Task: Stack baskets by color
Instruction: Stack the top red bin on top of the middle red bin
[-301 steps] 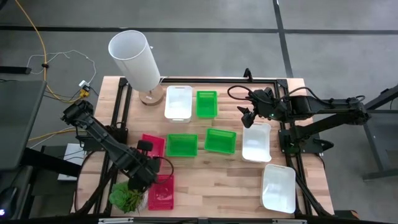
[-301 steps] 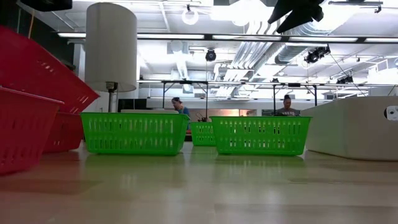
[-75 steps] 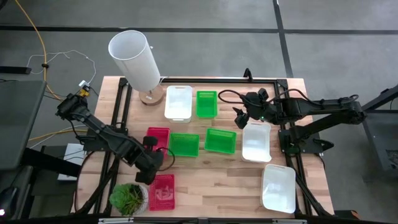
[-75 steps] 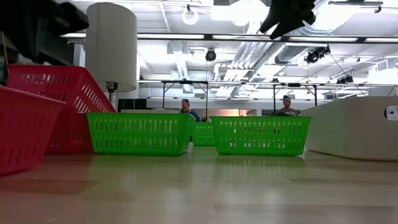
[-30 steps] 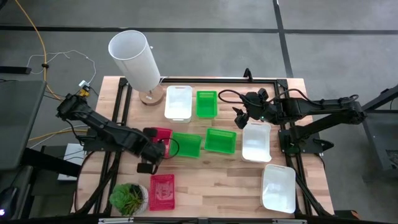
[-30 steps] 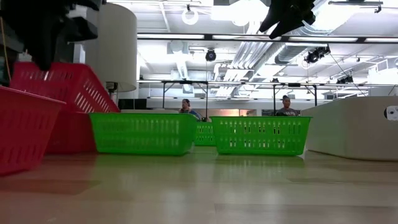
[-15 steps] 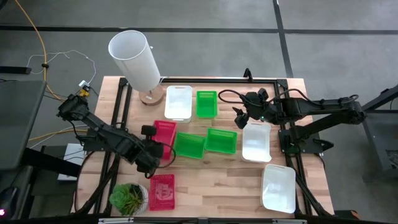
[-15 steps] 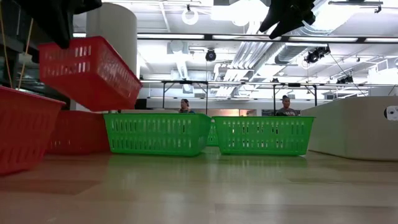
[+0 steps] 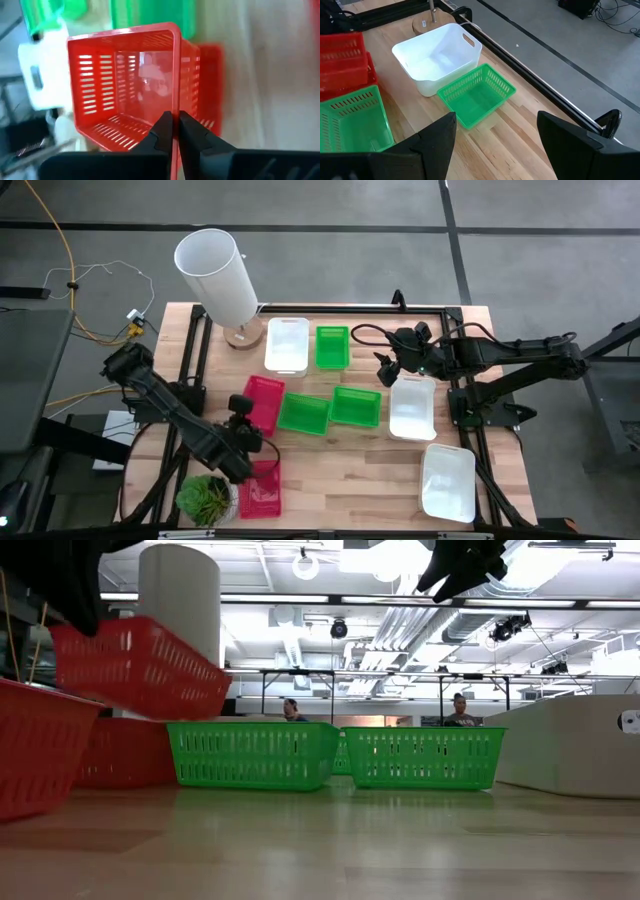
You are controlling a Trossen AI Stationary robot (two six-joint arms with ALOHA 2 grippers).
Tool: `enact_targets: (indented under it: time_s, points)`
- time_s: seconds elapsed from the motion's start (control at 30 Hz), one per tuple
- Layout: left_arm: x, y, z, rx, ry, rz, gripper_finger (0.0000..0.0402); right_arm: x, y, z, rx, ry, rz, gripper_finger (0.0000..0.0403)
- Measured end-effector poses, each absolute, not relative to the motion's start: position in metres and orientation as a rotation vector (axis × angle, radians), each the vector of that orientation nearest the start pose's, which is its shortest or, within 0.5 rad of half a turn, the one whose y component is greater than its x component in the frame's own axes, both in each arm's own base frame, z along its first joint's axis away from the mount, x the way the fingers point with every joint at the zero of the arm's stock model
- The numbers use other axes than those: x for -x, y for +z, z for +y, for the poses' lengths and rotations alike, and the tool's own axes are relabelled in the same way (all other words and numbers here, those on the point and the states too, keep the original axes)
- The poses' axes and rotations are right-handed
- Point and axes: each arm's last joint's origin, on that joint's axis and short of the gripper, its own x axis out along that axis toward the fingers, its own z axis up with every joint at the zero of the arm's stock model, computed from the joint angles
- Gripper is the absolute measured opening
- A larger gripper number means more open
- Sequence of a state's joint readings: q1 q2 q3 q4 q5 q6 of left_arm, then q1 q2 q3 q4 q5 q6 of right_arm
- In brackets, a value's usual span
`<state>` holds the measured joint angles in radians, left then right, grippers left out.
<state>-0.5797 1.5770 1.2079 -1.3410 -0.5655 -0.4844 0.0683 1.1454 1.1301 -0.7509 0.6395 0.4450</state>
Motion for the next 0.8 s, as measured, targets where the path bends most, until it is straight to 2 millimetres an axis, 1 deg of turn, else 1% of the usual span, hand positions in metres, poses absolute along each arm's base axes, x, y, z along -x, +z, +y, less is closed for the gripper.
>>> enact_targets:
  time_s: [0.1,0.17,0.37,0.5,0.67,0.8]
  points:
    - [-0.226,0.236,-0.129,-0.542,0.38,1.402,0.0,-0.223,0.337,-0.002,-0.145,-0.689,0.589,0.0265]
    - [-0.226,0.233,-0.131,-0.548,0.385,1.407,0.0,-0.223,0.337,-0.002,-0.141,-0.687,0.591,0.0265]
    - [-0.228,0.231,-0.14,-0.518,0.353,1.351,0.0,-0.223,0.337,-0.002,-0.137,-0.686,0.593,0.0265]
    - [-0.227,0.23,-0.142,-0.517,0.35,1.344,0.0,-0.223,0.337,-0.002,-0.137,-0.687,0.592,0.0265]
    - [-0.22,0.212,-0.139,-0.512,0.352,1.384,0.0,-0.223,0.337,-0.002,-0.137,-0.686,0.593,0.0265]
    - [-0.217,0.203,-0.137,-0.523,0.36,1.387,0.0,-0.223,0.337,-0.002,-0.137,-0.686,0.593,0.0265]
